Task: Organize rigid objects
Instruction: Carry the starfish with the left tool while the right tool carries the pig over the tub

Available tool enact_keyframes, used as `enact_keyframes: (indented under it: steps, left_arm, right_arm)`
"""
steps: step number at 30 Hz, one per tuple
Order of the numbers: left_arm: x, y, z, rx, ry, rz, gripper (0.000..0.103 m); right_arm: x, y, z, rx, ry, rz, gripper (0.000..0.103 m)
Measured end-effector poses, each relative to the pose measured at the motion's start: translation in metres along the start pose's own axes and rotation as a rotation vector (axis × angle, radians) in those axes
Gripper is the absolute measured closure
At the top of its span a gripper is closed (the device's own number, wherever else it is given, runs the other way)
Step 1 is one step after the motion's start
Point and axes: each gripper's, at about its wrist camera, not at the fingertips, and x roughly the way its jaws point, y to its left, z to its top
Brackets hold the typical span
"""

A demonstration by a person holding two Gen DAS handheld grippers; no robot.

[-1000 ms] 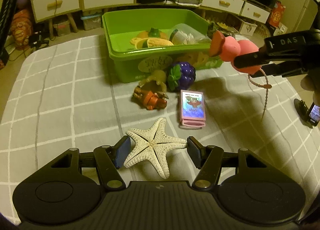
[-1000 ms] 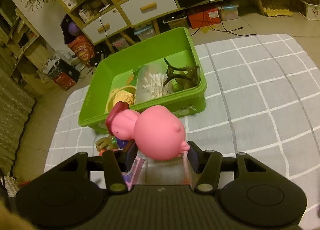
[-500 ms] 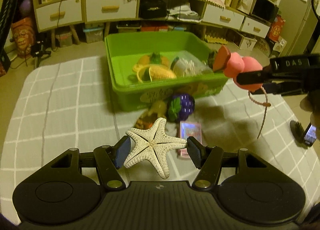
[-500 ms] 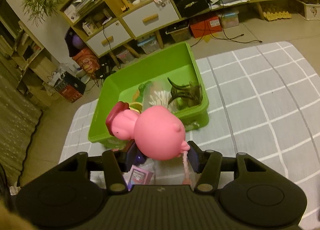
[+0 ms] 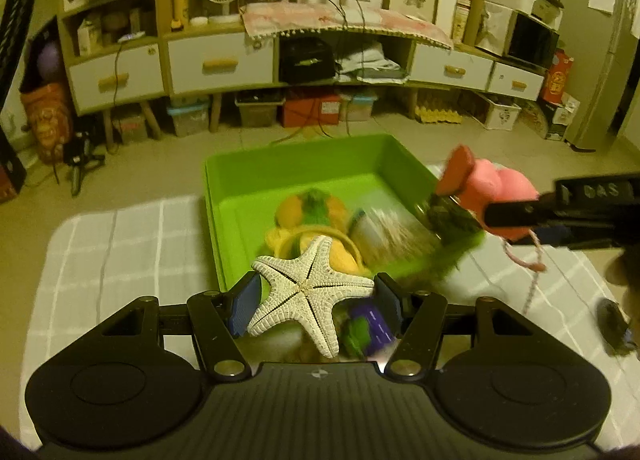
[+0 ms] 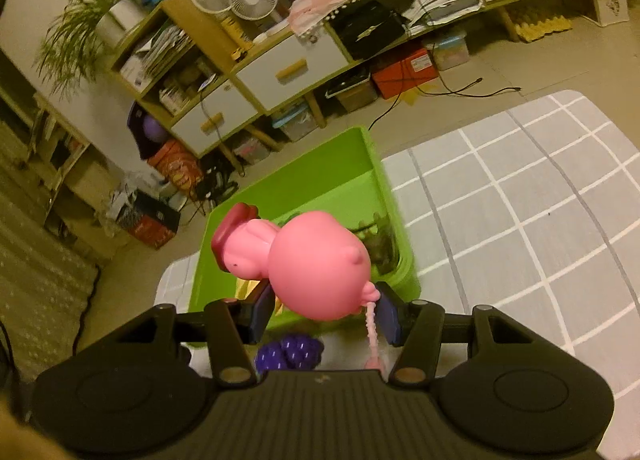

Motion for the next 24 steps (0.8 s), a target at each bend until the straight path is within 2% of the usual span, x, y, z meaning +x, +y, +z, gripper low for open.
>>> enact_keyframes:
  steps: [6,10,14,18,24]
  left_arm:
    - [0.035,0.013,0.022,-0.015,0.017,0.035,0.037]
    - [0.059,0.021,0.030,-0.043,0.021,0.074,0.037]
    - [0.076,0.031,0.034,-0.102,0.026,0.077,0.037]
    - [0.090,0.032,0.034,-0.083,0.037,0.100,0.037]
    - [0.104,0.034,0.035,-0.055,0.051,0.111,0.037]
  right_arm:
    - [0.014,0.001,0.019,-0.021,-0.037,-0.045,0.079]
    - [0.031,0.013,0.035,-0.083,-0.067,-0.062,0.080]
    - [0.053,0.026,0.044,-0.150,-0.065,-0.081,0.089]
    - [0.068,0.035,0.050,-0.215,-0.072,-0.080,0.093]
    - [0.083,0.030,0.055,-0.208,-0.062,-0.094,0.095]
